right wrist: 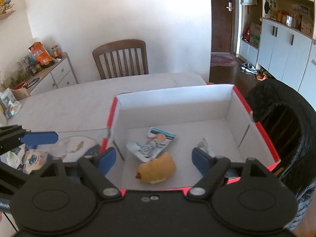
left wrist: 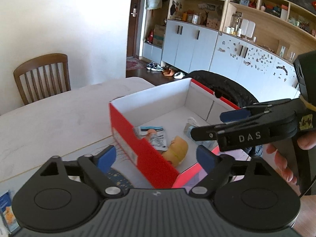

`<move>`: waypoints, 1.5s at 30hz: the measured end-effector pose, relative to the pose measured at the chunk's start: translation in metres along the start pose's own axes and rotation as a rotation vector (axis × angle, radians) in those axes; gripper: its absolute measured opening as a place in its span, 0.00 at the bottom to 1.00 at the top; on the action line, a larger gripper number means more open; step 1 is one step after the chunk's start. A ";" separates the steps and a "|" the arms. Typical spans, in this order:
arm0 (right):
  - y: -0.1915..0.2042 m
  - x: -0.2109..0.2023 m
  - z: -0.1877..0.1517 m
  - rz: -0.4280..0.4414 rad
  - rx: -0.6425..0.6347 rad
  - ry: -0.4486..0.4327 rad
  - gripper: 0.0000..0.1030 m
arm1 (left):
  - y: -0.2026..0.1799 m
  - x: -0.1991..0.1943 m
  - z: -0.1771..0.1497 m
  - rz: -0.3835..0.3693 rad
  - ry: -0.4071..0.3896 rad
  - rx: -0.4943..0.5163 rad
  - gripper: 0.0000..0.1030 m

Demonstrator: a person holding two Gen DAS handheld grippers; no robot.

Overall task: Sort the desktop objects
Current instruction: 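Withdraw both tools from the box back over the table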

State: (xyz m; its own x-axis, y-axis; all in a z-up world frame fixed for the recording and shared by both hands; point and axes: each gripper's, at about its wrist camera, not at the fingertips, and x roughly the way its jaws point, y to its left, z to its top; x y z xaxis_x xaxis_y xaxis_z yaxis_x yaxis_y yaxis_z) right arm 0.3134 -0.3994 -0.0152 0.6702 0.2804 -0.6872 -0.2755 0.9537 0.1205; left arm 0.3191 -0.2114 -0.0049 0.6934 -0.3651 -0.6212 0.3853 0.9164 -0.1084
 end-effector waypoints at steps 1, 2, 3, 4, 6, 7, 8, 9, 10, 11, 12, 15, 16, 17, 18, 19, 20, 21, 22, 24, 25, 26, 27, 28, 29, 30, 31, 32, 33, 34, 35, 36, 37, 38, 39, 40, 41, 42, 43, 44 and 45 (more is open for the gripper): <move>0.005 0.000 -0.001 0.003 -0.007 -0.003 0.83 | 0.004 -0.004 -0.002 0.003 -0.003 -0.004 0.95; 0.010 0.000 -0.002 0.007 -0.012 -0.006 0.84 | 0.007 -0.008 -0.004 0.005 -0.006 -0.008 0.96; 0.015 -0.001 -0.003 0.011 -0.017 -0.009 0.84 | 0.011 -0.011 -0.005 0.003 -0.007 -0.014 0.96; 0.021 -0.001 -0.004 0.013 -0.021 -0.014 0.84 | 0.015 -0.015 -0.007 -0.005 -0.005 -0.021 0.96; 0.030 -0.003 -0.006 0.011 -0.025 -0.023 0.85 | 0.021 -0.022 -0.011 -0.002 -0.009 -0.023 0.96; 0.035 -0.003 -0.007 0.014 -0.024 -0.029 0.86 | 0.024 -0.026 -0.013 0.001 -0.014 -0.023 0.96; 0.039 -0.004 -0.008 0.018 -0.022 -0.032 0.87 | 0.027 -0.029 -0.016 0.005 -0.019 -0.023 0.96; 0.043 -0.004 -0.009 0.023 -0.020 -0.035 0.88 | 0.031 -0.034 -0.018 0.011 -0.024 -0.027 0.99; 0.046 -0.005 -0.010 0.031 -0.017 -0.040 0.90 | 0.036 -0.038 -0.021 0.016 -0.026 -0.033 1.00; 0.050 -0.006 -0.010 0.041 -0.014 -0.048 0.92 | 0.040 -0.041 -0.024 0.019 -0.028 -0.038 1.00; 0.054 -0.007 -0.011 0.045 -0.011 -0.054 0.92 | 0.045 -0.045 -0.026 0.022 -0.030 -0.044 1.00; 0.066 -0.006 -0.013 0.048 -0.002 -0.061 0.94 | 0.059 -0.058 -0.036 0.043 -0.037 -0.049 1.00; 0.071 -0.006 -0.014 0.048 -0.002 -0.061 0.94 | 0.064 -0.062 -0.040 0.055 -0.041 -0.048 1.00; 0.076 -0.005 -0.015 0.049 -0.004 -0.061 0.95 | 0.069 -0.067 -0.044 0.067 -0.045 -0.047 1.00; 0.081 -0.004 -0.017 0.052 -0.006 -0.061 0.95 | 0.073 -0.071 -0.047 0.074 -0.045 -0.047 1.00; 0.087 -0.003 -0.018 0.055 -0.010 -0.061 0.95 | 0.078 -0.076 -0.051 0.082 -0.047 -0.050 1.00; 0.093 -0.002 -0.020 0.058 -0.015 -0.061 0.95 | 0.085 -0.081 -0.055 0.090 -0.049 -0.055 1.00; 0.099 -0.001 -0.021 0.060 -0.020 -0.060 0.95 | 0.089 -0.086 -0.059 0.098 -0.051 -0.061 1.00; 0.105 0.001 -0.023 0.061 -0.026 -0.057 0.95 | 0.095 -0.091 -0.064 0.105 -0.052 -0.067 1.00; 0.118 0.004 -0.025 0.064 -0.039 -0.054 0.95 | 0.105 -0.100 -0.071 0.122 -0.055 -0.075 1.00; 0.124 0.006 -0.027 0.067 -0.046 -0.051 0.95 | 0.110 -0.103 -0.074 0.128 -0.058 -0.081 1.00; 0.131 0.007 -0.028 0.069 -0.053 -0.048 0.95 | 0.115 -0.107 -0.078 0.133 -0.058 -0.087 1.00; 0.137 0.008 -0.029 0.071 -0.060 -0.047 0.95 | 0.119 -0.110 -0.082 0.140 -0.056 -0.096 1.00; 0.143 0.009 -0.030 0.071 -0.067 -0.046 0.95 | 0.123 -0.112 -0.086 0.142 -0.054 -0.105 1.00; 0.149 0.011 -0.030 0.072 -0.074 -0.045 0.95 | 0.127 -0.114 -0.090 0.143 -0.050 -0.112 1.00; 0.154 0.012 -0.032 0.076 -0.080 -0.042 0.95 | 0.131 -0.116 -0.095 0.148 -0.050 -0.117 1.00; 0.160 0.014 -0.033 0.080 -0.086 -0.040 0.95 | 0.134 -0.119 -0.099 0.153 -0.048 -0.118 1.00; 0.165 0.015 -0.035 0.082 -0.093 -0.037 0.95 | 0.137 -0.120 -0.104 0.153 -0.041 -0.118 1.00; 0.170 0.017 -0.036 0.083 -0.097 -0.033 0.95 | 0.140 -0.121 -0.109 0.154 -0.034 -0.119 1.00; 0.174 0.020 -0.038 0.085 -0.101 -0.028 0.95 | 0.143 -0.122 -0.115 0.155 -0.028 -0.120 1.00; 0.178 0.021 -0.039 0.087 -0.104 -0.024 0.95 | 0.146 -0.124 -0.120 0.153 -0.023 -0.121 1.00; 0.181 0.024 -0.041 0.086 -0.107 -0.019 0.95 | 0.149 -0.125 -0.126 0.153 -0.018 -0.122 1.00; 0.185 0.026 -0.043 0.086 -0.109 -0.014 0.95 | 0.153 -0.127 -0.131 0.155 -0.013 -0.124 1.00; 0.188 0.029 -0.046 0.087 -0.111 -0.008 0.95 | 0.156 -0.128 -0.136 0.158 -0.011 -0.128 1.00; 0.190 0.032 -0.048 0.087 -0.115 -0.001 0.95 | 0.158 -0.130 -0.141 0.162 -0.011 -0.132 1.00; 0.193 0.035 -0.050 0.084 -0.119 0.006 0.95 | 0.159 -0.131 -0.146 0.166 -0.014 -0.134 1.00; 0.196 0.037 -0.052 0.080 -0.122 0.009 0.95 | 0.161 -0.132 -0.150 0.171 -0.012 -0.132 1.00; 0.198 0.039 -0.053 0.079 -0.126 0.015 0.95 | 0.162 -0.132 -0.154 0.171 -0.005 -0.131 1.00; 0.200 0.042 -0.055 0.077 -0.128 0.020 0.95 | 0.163 -0.132 -0.158 0.168 0.003 -0.128 1.00; 0.203 0.045 -0.057 0.073 -0.130 0.023 0.95 | 0.163 -0.131 -0.161 0.171 0.010 -0.123 1.00; 0.203 0.048 -0.058 0.071 -0.131 0.028 0.95 | 0.162 -0.130 -0.164 0.173 0.016 -0.117 1.00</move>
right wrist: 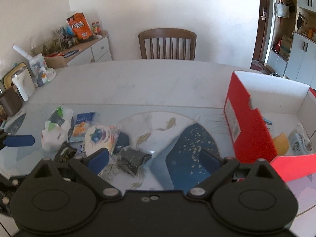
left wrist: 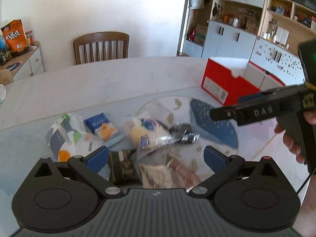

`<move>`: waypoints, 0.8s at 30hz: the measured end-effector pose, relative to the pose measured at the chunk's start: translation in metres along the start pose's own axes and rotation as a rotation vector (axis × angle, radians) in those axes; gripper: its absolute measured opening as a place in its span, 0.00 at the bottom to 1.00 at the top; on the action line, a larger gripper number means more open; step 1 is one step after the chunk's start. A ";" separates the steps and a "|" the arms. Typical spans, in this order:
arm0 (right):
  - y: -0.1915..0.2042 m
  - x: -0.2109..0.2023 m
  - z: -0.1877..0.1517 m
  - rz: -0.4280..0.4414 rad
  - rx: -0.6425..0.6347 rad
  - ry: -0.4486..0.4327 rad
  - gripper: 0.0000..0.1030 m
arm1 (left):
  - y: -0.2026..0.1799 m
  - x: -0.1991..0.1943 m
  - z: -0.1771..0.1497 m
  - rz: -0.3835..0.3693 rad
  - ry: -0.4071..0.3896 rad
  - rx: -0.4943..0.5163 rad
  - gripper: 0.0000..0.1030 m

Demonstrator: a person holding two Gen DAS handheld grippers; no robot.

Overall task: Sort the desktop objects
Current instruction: 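Withdraw both tools from the box back over the table, then grasp the foil bag with the left tool while the right tool grasps the black pouch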

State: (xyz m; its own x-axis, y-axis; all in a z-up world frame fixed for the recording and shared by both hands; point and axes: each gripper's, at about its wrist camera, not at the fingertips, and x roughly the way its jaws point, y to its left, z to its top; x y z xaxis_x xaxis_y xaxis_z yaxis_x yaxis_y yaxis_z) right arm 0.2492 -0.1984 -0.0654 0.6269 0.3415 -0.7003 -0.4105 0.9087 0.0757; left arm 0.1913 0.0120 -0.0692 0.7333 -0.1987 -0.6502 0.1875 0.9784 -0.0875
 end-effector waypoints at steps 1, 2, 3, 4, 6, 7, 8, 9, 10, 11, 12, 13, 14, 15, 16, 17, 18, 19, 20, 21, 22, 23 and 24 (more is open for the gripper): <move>0.001 0.003 -0.001 -0.002 -0.001 0.006 0.95 | -0.001 0.001 -0.003 -0.006 0.004 0.006 1.00; 0.002 0.006 -0.002 -0.001 -0.002 0.012 0.95 | -0.002 0.001 -0.004 -0.015 0.007 0.010 1.00; 0.002 0.009 -0.003 -0.001 -0.004 0.018 0.95 | -0.003 0.002 -0.007 -0.022 0.009 0.013 1.00; 0.003 0.012 -0.004 -0.003 -0.007 0.025 0.95 | -0.004 0.003 -0.009 -0.030 0.016 0.017 1.00; 0.005 0.019 -0.007 -0.003 -0.014 0.036 0.95 | -0.008 0.007 -0.015 -0.050 0.035 0.034 1.00; 0.006 0.022 -0.008 -0.004 -0.019 0.042 0.94 | -0.010 0.008 -0.018 -0.057 0.044 0.041 1.00; 0.007 0.026 -0.009 -0.004 -0.024 0.048 0.94 | -0.013 0.011 -0.022 -0.065 0.051 0.051 1.00; 0.008 0.029 -0.010 0.000 -0.027 0.053 0.94 | -0.015 0.013 -0.025 -0.073 0.055 0.063 1.00; 0.009 0.032 -0.011 0.007 -0.030 0.056 0.94 | -0.018 0.015 -0.027 -0.078 0.061 0.081 1.00; 0.011 0.036 -0.011 0.012 -0.035 0.060 0.94 | -0.022 0.017 -0.029 -0.076 0.062 0.105 1.00; 0.012 0.040 -0.012 0.014 -0.042 0.065 0.94 | -0.024 0.019 -0.031 -0.073 0.059 0.123 1.00; 0.013 0.045 -0.013 0.018 -0.049 0.070 0.93 | -0.026 0.021 -0.032 -0.072 0.056 0.138 1.00; 0.015 0.049 -0.014 0.019 -0.052 0.075 0.92 | -0.028 0.023 -0.032 -0.069 0.057 0.150 1.00; 0.016 0.053 -0.014 0.017 -0.052 0.081 0.92 | -0.029 0.025 -0.032 -0.066 0.057 0.157 1.00; 0.016 0.056 -0.014 0.022 -0.049 0.084 0.91 | -0.030 0.027 -0.032 -0.065 0.056 0.163 1.00; 0.017 0.058 -0.015 0.027 -0.046 0.084 0.91 | -0.031 0.029 -0.032 -0.065 0.056 0.170 1.00; 0.018 0.060 -0.015 0.029 -0.047 0.083 0.91 | -0.033 0.031 -0.032 -0.065 0.055 0.179 1.00; 0.020 0.062 -0.015 0.032 -0.052 0.083 0.91 | -0.034 0.032 -0.032 -0.064 0.053 0.191 1.00; 0.021 0.064 -0.015 0.037 -0.058 0.084 0.91 | -0.036 0.034 -0.032 -0.063 0.053 0.205 1.00; 0.023 0.066 -0.016 0.042 -0.066 0.085 0.91 | -0.038 0.036 -0.032 -0.062 0.053 0.218 1.00; 0.025 0.069 -0.017 0.043 -0.077 0.088 0.90 | -0.039 0.037 -0.032 -0.061 0.053 0.227 1.00; 0.026 0.070 -0.017 0.043 -0.086 0.089 0.89 | -0.040 0.040 -0.033 -0.061 0.055 0.235 1.00; 0.027 0.072 -0.017 0.044 -0.095 0.090 0.89 | -0.040 0.042 -0.033 -0.062 0.060 0.241 0.99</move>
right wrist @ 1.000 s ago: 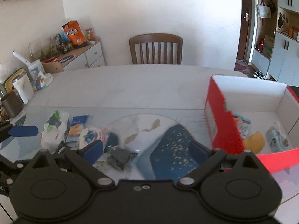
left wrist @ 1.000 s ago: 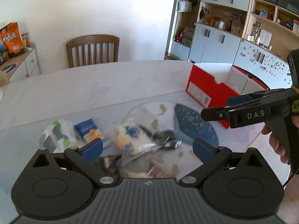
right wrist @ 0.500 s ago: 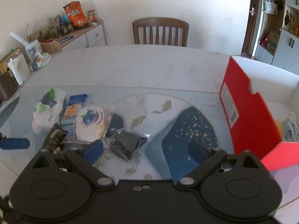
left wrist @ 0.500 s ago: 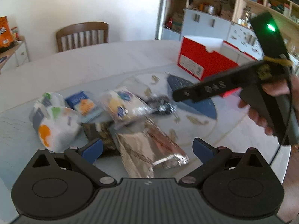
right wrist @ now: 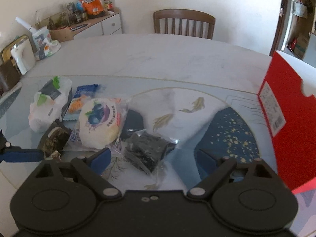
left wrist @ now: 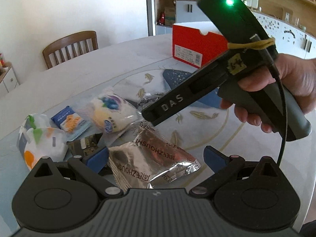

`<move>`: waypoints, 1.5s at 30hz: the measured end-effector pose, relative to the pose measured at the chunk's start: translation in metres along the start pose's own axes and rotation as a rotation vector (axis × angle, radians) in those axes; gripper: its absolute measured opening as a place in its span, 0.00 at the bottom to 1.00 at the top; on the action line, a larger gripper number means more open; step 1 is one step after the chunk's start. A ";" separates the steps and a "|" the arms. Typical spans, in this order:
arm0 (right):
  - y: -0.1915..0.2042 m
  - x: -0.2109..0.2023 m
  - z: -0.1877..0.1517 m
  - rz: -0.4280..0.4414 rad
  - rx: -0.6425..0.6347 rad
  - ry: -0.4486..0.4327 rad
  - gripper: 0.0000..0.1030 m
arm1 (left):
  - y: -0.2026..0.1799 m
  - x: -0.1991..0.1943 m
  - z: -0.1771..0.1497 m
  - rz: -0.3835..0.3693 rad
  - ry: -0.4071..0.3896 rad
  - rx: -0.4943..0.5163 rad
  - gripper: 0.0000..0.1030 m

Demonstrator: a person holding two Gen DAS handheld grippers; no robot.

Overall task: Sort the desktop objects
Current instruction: 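Grasp the foil bag with the left tool while the right tool grasps the black pouch, then carry the foil bag and black pouch with both tools into the red box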

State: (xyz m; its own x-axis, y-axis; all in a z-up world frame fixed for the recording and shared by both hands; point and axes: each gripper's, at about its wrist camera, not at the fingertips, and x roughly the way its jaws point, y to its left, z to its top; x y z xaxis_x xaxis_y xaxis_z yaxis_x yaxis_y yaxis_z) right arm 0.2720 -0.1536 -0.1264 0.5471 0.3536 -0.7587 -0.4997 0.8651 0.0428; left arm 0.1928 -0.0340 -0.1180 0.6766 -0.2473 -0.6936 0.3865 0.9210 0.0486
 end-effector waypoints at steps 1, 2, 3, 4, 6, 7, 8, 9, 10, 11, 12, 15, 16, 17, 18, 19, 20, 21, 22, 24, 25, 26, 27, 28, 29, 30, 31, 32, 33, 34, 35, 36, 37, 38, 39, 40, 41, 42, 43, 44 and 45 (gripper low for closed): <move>0.001 0.002 0.000 -0.002 -0.008 0.003 0.86 | 0.000 0.002 0.000 -0.001 0.007 0.004 0.99; 0.001 0.004 0.000 0.001 -0.013 0.004 0.83 | 0.000 0.004 -0.001 0.003 0.011 0.007 0.99; 0.001 0.005 0.000 0.005 -0.016 0.004 0.81 | -0.001 0.005 -0.001 0.002 0.012 0.009 0.99; 0.000 0.006 0.000 0.008 -0.018 0.005 0.80 | 0.000 0.006 -0.001 0.001 0.013 0.010 0.99; 0.000 0.008 0.002 0.018 -0.021 0.009 0.74 | 0.000 0.006 -0.001 -0.003 0.010 0.009 0.97; 0.000 0.009 0.002 0.021 -0.023 0.012 0.70 | 0.000 0.006 -0.001 -0.004 0.011 0.009 0.96; 0.000 0.010 0.002 0.022 -0.026 0.017 0.65 | 0.000 0.008 -0.001 -0.003 0.014 0.011 0.96; 0.000 0.012 0.002 0.019 -0.030 0.022 0.64 | 0.000 0.008 -0.001 0.001 0.016 0.012 0.94; 0.001 0.012 0.002 0.014 -0.038 0.017 0.61 | 0.000 0.009 -0.001 0.005 0.018 0.012 0.89; 0.002 0.012 0.002 0.012 -0.047 0.015 0.58 | 0.000 0.010 0.000 0.007 0.022 0.011 0.87; 0.002 0.012 0.003 0.011 -0.049 0.013 0.56 | 0.001 0.010 0.000 0.006 0.022 0.008 0.84; 0.002 0.011 0.003 0.007 -0.049 0.009 0.47 | 0.004 0.010 0.002 0.009 0.016 -0.003 0.76; 0.002 0.010 0.003 0.003 -0.048 0.008 0.45 | 0.004 0.010 0.002 0.009 0.015 -0.003 0.74; 0.001 0.009 0.003 0.002 -0.046 0.009 0.44 | 0.004 0.010 0.003 0.008 0.016 -0.002 0.73; 0.000 0.008 0.002 0.000 -0.045 0.008 0.43 | 0.004 0.009 0.003 0.007 0.013 0.000 0.68; 0.000 0.007 0.002 -0.005 -0.045 0.007 0.42 | 0.004 0.008 0.003 0.003 0.011 0.001 0.66; -0.001 0.005 0.001 -0.008 -0.044 0.006 0.42 | 0.004 0.008 0.003 0.005 0.011 0.003 0.66; -0.002 0.004 0.000 -0.008 -0.042 0.008 0.42 | 0.004 0.008 0.003 0.005 0.009 0.004 0.64; -0.004 0.002 -0.001 -0.008 -0.040 0.008 0.41 | 0.003 0.007 0.004 0.004 0.008 0.006 0.62; -0.007 -0.002 -0.003 -0.013 -0.034 0.005 0.41 | 0.004 0.007 0.005 0.000 0.008 0.005 0.61; -0.008 -0.004 -0.003 -0.013 -0.030 0.005 0.41 | 0.005 0.008 0.006 -0.004 0.009 0.002 0.60; -0.010 -0.006 -0.004 -0.015 -0.027 0.003 0.41 | 0.005 0.008 0.006 -0.006 0.010 0.000 0.59; -0.011 -0.009 -0.004 -0.017 -0.025 0.000 0.41 | 0.005 0.007 0.006 -0.007 0.010 -0.002 0.58; -0.012 -0.011 -0.004 -0.017 -0.023 -0.001 0.41 | 0.005 0.008 0.007 -0.009 0.012 -0.004 0.58; -0.013 -0.013 -0.005 -0.015 -0.019 0.000 0.41 | 0.005 0.008 0.007 -0.009 0.012 -0.004 0.57; -0.015 -0.015 -0.005 -0.014 -0.014 0.000 0.41 | 0.005 0.008 0.007 -0.010 0.012 -0.002 0.57; -0.016 -0.017 -0.006 -0.015 -0.011 -0.001 0.40 | 0.004 0.008 0.007 -0.010 0.011 0.001 0.56; -0.016 -0.020 -0.006 -0.017 -0.009 -0.004 0.40 | 0.005 0.008 0.007 -0.012 0.011 0.000 0.56; -0.017 -0.022 -0.006 -0.018 -0.007 -0.007 0.40 | 0.005 0.008 0.007 -0.013 0.011 -0.004 0.55; -0.017 -0.024 -0.007 -0.020 -0.008 -0.009 0.40 | 0.005 0.008 0.007 -0.013 0.010 -0.008 0.54; -0.018 -0.027 -0.007 -0.022 -0.009 -0.011 0.40 | 0.005 0.007 0.007 -0.012 0.008 -0.011 0.53; -0.018 -0.029 -0.008 -0.023 -0.009 -0.014 0.40 | 0.005 0.007 0.007 -0.012 0.007 -0.015 0.52; -0.019 -0.031 -0.009 -0.023 -0.009 -0.015 0.40 | 0.005 0.007 0.007 -0.011 0.007 -0.017 0.51; -0.019 -0.033 -0.010 -0.024 -0.010 -0.015 0.40 | 0.004 0.006 0.008 -0.010 0.006 -0.019 0.51; -0.020 -0.036 -0.011 -0.025 -0.010 -0.015 0.40 | 0.004 0.006 0.008 -0.011 0.006 -0.021 0.50; -0.020 -0.038 -0.012 -0.028 -0.008 -0.015 0.40 | 0.004 0.006 0.008 -0.011 0.006 -0.022 0.50; -0.020 -0.040 -0.013 -0.032 -0.007 -0.014 0.40 | 0.004 0.006 0.007 -0.011 0.006 -0.024 0.49; -0.020 -0.042 -0.013 -0.036 -0.005 -0.013 0.39 | 0.004 0.005 0.006 -0.010 0.004 -0.026 0.48; -0.021 -0.044 -0.014 -0.036 -0.003 -0.013 0.39 | 0.004 0.004 0.006 -0.008 0.000 -0.029 0.48; -0.021 -0.047 -0.015 -0.036 -0.002 -0.014 0.39 | 0.004 0.003 0.005 -0.007 -0.003 -0.034 0.47; -0.021 -0.049 -0.017 -0.039 -0.004 -0.014 0.39 | 0.003 0.002 0.005 -0.008 -0.004 -0.039 0.47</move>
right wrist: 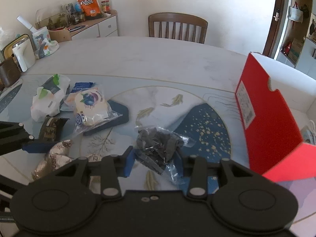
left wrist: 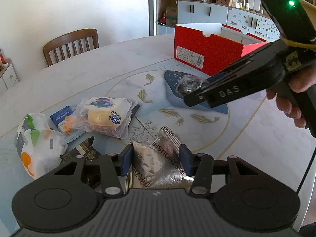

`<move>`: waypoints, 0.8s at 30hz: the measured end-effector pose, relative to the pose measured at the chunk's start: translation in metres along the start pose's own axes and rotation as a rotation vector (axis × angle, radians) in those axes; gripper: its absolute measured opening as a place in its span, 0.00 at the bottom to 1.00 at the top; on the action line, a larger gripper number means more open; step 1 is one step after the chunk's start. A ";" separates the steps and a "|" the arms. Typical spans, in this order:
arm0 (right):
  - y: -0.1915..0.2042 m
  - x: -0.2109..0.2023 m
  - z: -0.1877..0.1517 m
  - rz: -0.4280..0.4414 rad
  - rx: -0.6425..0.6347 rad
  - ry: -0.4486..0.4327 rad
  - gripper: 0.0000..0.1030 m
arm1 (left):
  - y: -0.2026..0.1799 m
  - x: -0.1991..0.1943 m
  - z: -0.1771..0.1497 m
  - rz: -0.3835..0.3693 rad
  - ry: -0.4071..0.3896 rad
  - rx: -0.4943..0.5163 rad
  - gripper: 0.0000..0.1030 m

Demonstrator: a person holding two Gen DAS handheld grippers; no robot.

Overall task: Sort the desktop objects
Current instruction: 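Carry the foil bag and black pouch with both tools into the red box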

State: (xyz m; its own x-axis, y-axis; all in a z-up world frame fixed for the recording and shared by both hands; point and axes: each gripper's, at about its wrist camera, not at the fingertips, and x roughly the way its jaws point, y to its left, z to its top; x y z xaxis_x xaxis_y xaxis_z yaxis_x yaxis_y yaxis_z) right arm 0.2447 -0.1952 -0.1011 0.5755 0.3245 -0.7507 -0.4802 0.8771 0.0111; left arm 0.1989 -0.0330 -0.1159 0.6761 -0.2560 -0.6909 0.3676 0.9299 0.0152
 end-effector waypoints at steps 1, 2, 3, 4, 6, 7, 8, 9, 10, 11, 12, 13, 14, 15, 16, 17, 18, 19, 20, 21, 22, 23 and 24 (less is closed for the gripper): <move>0.000 -0.002 -0.002 -0.002 -0.001 0.000 0.39 | 0.000 -0.001 0.000 -0.002 -0.002 -0.004 0.46; -0.001 -0.004 -0.002 -0.003 0.000 0.000 0.39 | -0.001 -0.003 0.000 0.000 -0.005 -0.005 0.46; -0.001 -0.005 -0.002 -0.004 0.002 0.000 0.39 | -0.002 -0.004 0.001 -0.001 -0.007 -0.006 0.46; -0.002 -0.008 -0.003 -0.005 0.005 -0.003 0.39 | -0.002 -0.005 0.001 -0.002 -0.010 -0.008 0.46; -0.004 -0.013 -0.005 -0.006 0.011 -0.007 0.39 | -0.003 -0.008 0.004 -0.001 -0.016 -0.013 0.46; -0.005 -0.016 -0.006 -0.005 0.014 -0.010 0.39 | -0.004 -0.009 0.006 -0.001 -0.019 -0.018 0.46; -0.006 -0.019 -0.007 -0.006 0.016 -0.013 0.39 | -0.004 -0.010 0.009 -0.003 -0.023 -0.024 0.46; -0.007 -0.022 -0.007 -0.011 0.015 -0.015 0.39 | -0.005 -0.012 0.011 -0.004 -0.028 -0.029 0.46; -0.008 -0.025 -0.007 -0.013 0.014 -0.018 0.39 | -0.006 -0.013 0.014 -0.004 -0.034 -0.033 0.46; -0.009 -0.029 -0.007 -0.013 0.016 -0.025 0.39 | -0.007 -0.014 0.018 -0.006 -0.040 -0.034 0.46; -0.011 -0.033 -0.008 -0.013 0.019 -0.031 0.39 | -0.008 -0.016 0.021 -0.006 -0.048 -0.033 0.46; -0.013 -0.038 -0.008 -0.014 0.024 -0.037 0.39 | -0.010 -0.017 0.025 -0.006 -0.056 -0.032 0.46; -0.015 -0.041 -0.008 -0.015 0.028 -0.043 0.39 | -0.012 -0.018 0.029 -0.009 -0.065 -0.029 0.46; -0.017 -0.045 -0.009 -0.017 0.033 -0.050 0.39 | -0.014 -0.019 0.033 -0.011 -0.073 -0.026 0.46; -0.020 -0.048 -0.009 -0.021 0.035 -0.055 0.39 | -0.016 -0.020 0.038 -0.014 -0.083 -0.022 0.46; -0.023 -0.051 -0.009 -0.025 0.038 -0.060 0.39 | -0.018 -0.021 0.042 -0.017 -0.092 -0.017 0.46; -0.026 -0.055 -0.008 -0.026 0.041 -0.065 0.39 | -0.021 -0.022 0.047 -0.020 -0.101 -0.013 0.46; -0.029 -0.058 -0.008 -0.028 0.043 -0.071 0.39 | -0.023 -0.023 0.051 -0.024 -0.111 -0.010 0.46; -0.032 -0.062 -0.008 -0.031 0.045 -0.079 0.39 | -0.026 -0.023 0.056 -0.027 -0.119 -0.007 0.46; -0.035 -0.065 -0.007 -0.035 0.046 -0.083 0.39 | -0.029 -0.024 0.060 -0.029 -0.126 -0.004 0.46; -0.038 -0.070 -0.007 -0.039 0.047 -0.090 0.39 | -0.032 -0.024 0.065 -0.034 -0.132 -0.002 0.46; -0.041 -0.073 -0.006 -0.044 0.047 -0.096 0.38 | -0.035 -0.025 0.069 -0.039 -0.137 -0.001 0.46; -0.045 -0.076 -0.005 -0.049 0.047 -0.100 0.38 | -0.038 -0.026 0.074 -0.042 -0.144 0.003 0.46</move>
State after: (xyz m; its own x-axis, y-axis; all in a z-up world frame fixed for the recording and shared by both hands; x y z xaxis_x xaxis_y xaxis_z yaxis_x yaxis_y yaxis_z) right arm 0.2189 -0.2608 -0.0478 0.6617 0.3125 -0.6815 -0.4197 0.9076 0.0086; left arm 0.2148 -0.0818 -0.0449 0.7446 -0.3299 -0.5803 0.3992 0.9168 -0.0091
